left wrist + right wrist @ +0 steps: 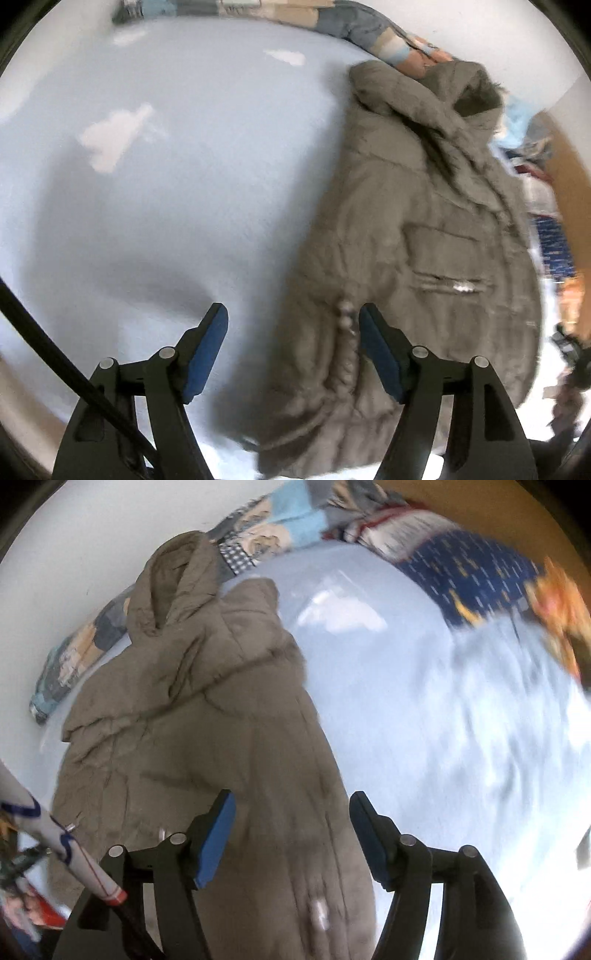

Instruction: Fold large clothes

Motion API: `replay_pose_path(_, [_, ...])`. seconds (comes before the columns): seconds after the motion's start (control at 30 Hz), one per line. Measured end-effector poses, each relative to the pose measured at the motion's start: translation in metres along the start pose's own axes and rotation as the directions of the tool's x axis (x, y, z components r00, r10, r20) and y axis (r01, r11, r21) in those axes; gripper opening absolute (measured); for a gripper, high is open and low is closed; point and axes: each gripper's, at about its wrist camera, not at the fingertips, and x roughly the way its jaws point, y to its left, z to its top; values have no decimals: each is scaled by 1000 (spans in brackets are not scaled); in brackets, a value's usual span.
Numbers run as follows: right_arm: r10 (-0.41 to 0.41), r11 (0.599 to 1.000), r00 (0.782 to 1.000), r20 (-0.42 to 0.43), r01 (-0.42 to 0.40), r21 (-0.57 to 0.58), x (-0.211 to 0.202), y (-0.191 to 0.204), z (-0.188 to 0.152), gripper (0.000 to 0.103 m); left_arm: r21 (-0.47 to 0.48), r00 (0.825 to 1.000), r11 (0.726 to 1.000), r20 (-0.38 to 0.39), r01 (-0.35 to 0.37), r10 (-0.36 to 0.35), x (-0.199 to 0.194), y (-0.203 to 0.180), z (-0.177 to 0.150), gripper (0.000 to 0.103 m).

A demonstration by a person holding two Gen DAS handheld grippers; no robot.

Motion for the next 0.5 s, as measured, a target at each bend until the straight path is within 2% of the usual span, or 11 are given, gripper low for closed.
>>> replay_pose_path(0.03, [17, 1000, 1000, -2, -17, 17, -5, -5, -7, 71, 2, 1000, 1000, -11, 27, -27, 3, -2, -3, 70])
replay_pose_path(0.13, [34, 998, 999, 2, -34, 44, -16, -17, -21, 77, 24, 1000, 1000, -14, 17, -17, 10, -10, -11, 67])
replay_pose_path(0.27, [51, 995, 998, -37, -48, 82, -13, -29, -35, 78, 76, 1000, 997, 14, -16, 15, 12, -26, -21, 51])
replay_pose_path(0.37, [24, 996, 997, -73, -18, 88, -4, -36, -41, 78, 109, 999, 993, 42, -34, 30, 12, -34, -27, 41])
replay_pose_path(0.43, [9, 996, 995, -99, 0, 93, 4, -41, -43, 78, 134, 998, 990, 56, -41, 34, 12, -37, -27, 40])
replay_pose_path(0.5, [49, 993, 990, -136, -33, 114, 13, -42, -46, 78, 159, 997, 986, 64, -44, 35, 10, -41, -28, 40])
